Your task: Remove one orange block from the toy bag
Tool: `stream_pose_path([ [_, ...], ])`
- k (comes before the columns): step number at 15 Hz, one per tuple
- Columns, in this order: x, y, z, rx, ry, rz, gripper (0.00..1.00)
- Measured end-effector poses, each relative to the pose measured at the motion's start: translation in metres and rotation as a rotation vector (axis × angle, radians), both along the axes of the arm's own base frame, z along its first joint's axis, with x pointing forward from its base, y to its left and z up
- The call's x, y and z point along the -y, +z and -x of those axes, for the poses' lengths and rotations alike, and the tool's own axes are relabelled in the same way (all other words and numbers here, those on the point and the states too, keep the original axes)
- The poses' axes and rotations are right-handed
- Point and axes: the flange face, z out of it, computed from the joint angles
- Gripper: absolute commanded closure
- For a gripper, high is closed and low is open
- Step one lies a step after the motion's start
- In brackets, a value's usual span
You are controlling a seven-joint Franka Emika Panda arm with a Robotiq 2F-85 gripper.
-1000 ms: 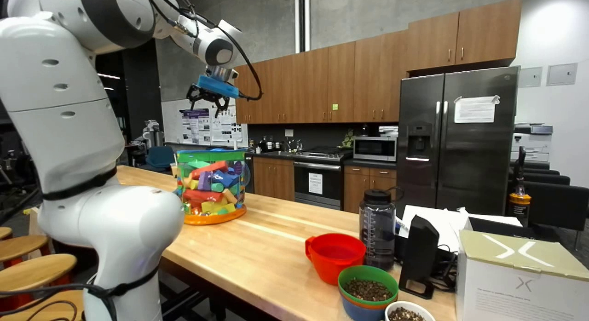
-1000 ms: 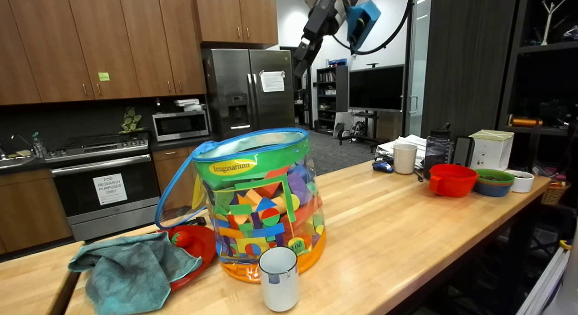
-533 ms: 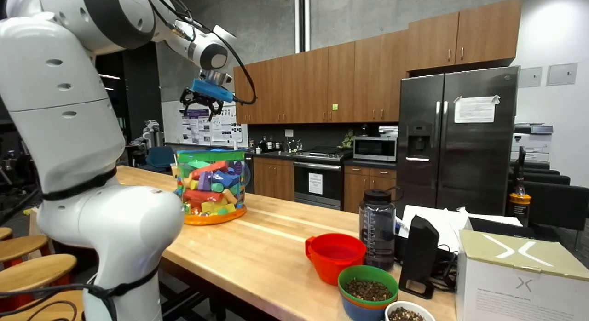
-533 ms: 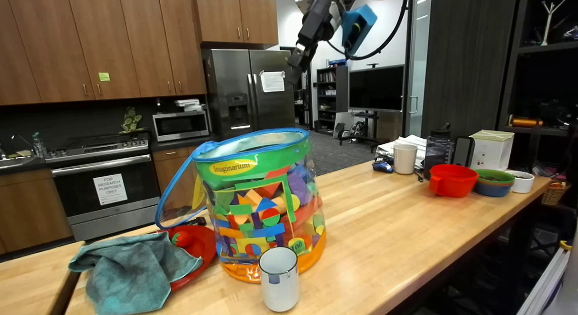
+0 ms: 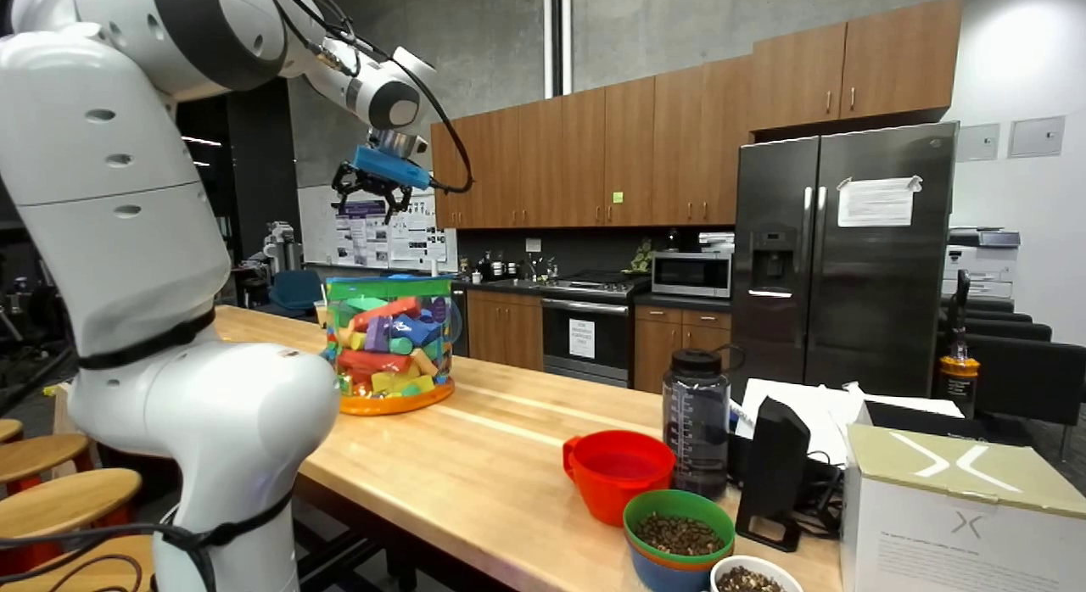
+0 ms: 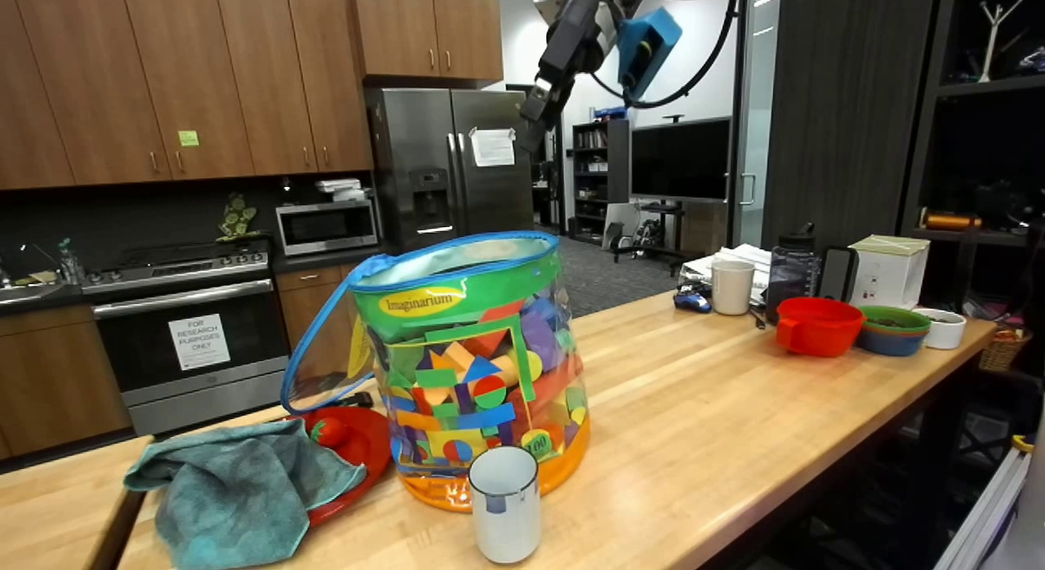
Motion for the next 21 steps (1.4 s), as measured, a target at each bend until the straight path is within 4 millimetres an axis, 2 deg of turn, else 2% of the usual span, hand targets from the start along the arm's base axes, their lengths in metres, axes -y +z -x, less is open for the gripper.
stream_pose_path([
  [6, 0.012, -0.001, -0.006, 0.040, 0.017, 0.044, 0.00],
  [9, 0.006, -0.010, -0.009, 0.063, 0.082, 0.044, 0.00],
  [12, -0.012, -0.027, -0.011, 0.068, 0.185, 0.029, 0.00],
  [17, -0.059, -0.066, -0.007, 0.061, 0.383, 0.031, 0.00],
  [21, -0.081, -0.095, -0.007, 0.050, 0.491, 0.035, 0.00],
])
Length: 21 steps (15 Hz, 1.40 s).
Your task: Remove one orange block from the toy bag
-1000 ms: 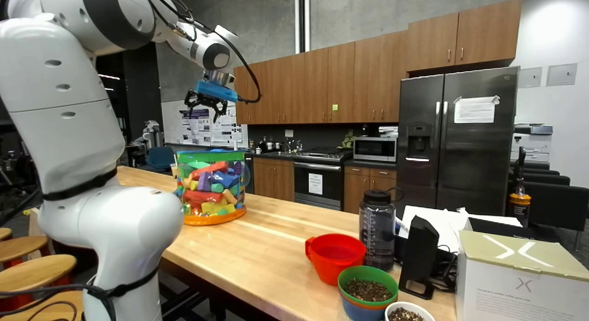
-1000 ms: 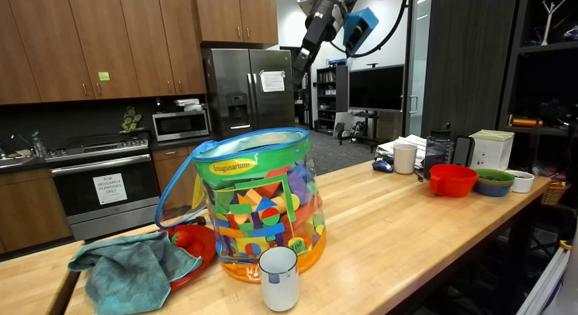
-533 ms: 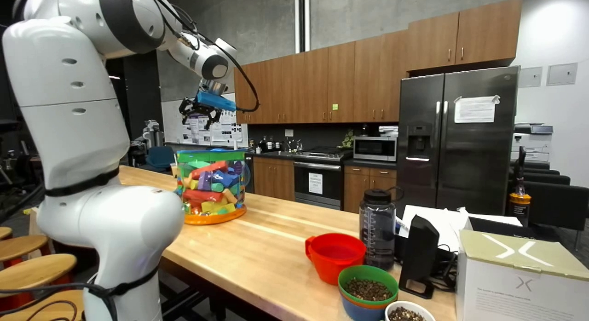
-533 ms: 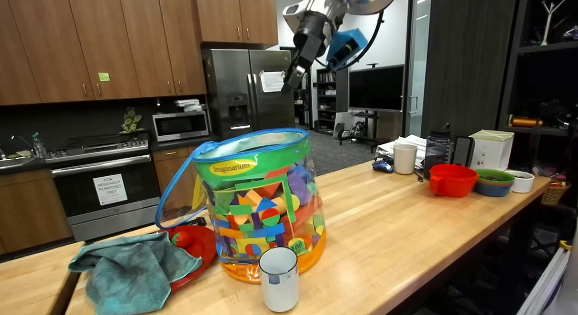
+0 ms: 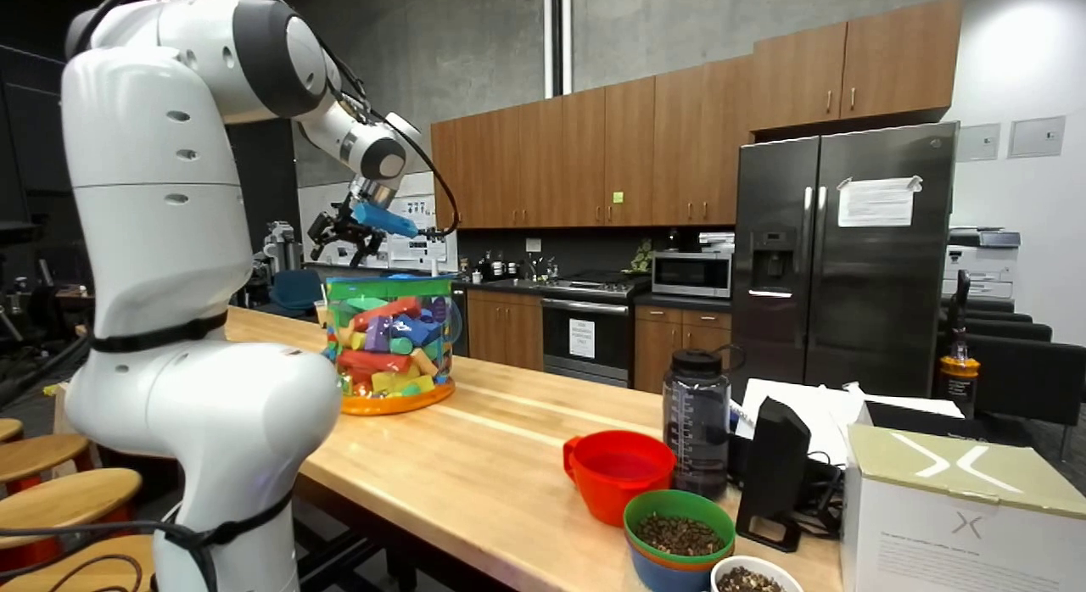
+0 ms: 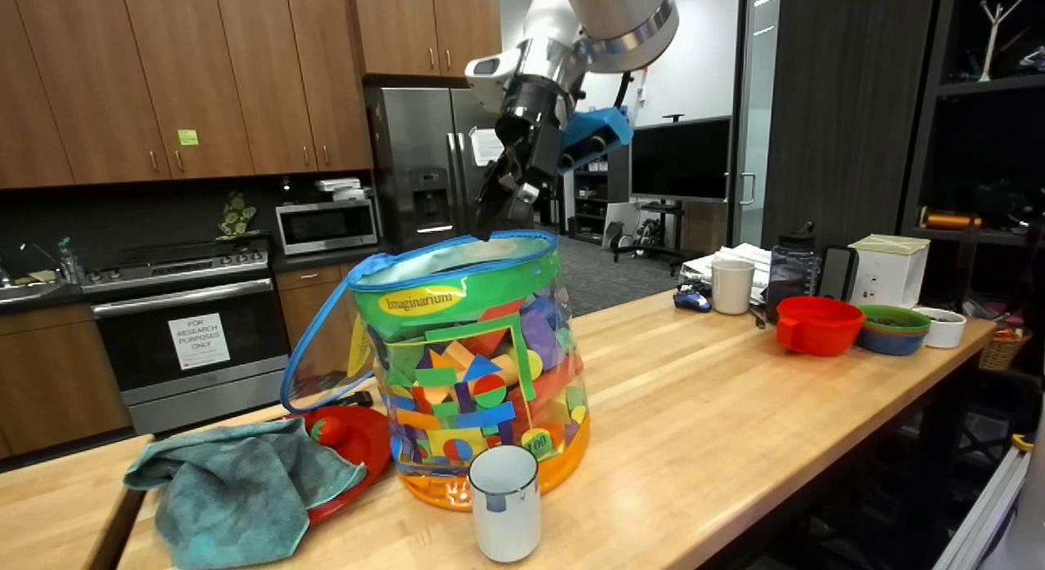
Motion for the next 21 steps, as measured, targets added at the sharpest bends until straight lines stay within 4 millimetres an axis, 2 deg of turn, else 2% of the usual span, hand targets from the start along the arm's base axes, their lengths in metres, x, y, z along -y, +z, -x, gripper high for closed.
stream_pose_path([
  [4, 0.002, -0.012, -0.010, 0.051, 0.065, 0.055, 0.00],
  [8, 0.015, 0.000, -0.024, 0.148, 0.082, 0.131, 0.00],
  [12, 0.019, 0.006, -0.029, 0.201, 0.081, 0.164, 0.00],
  [15, 0.014, 0.002, -0.029, 0.232, 0.097, 0.171, 0.00],
  [21, -0.007, -0.024, -0.020, 0.391, 0.201, 0.176, 0.00],
])
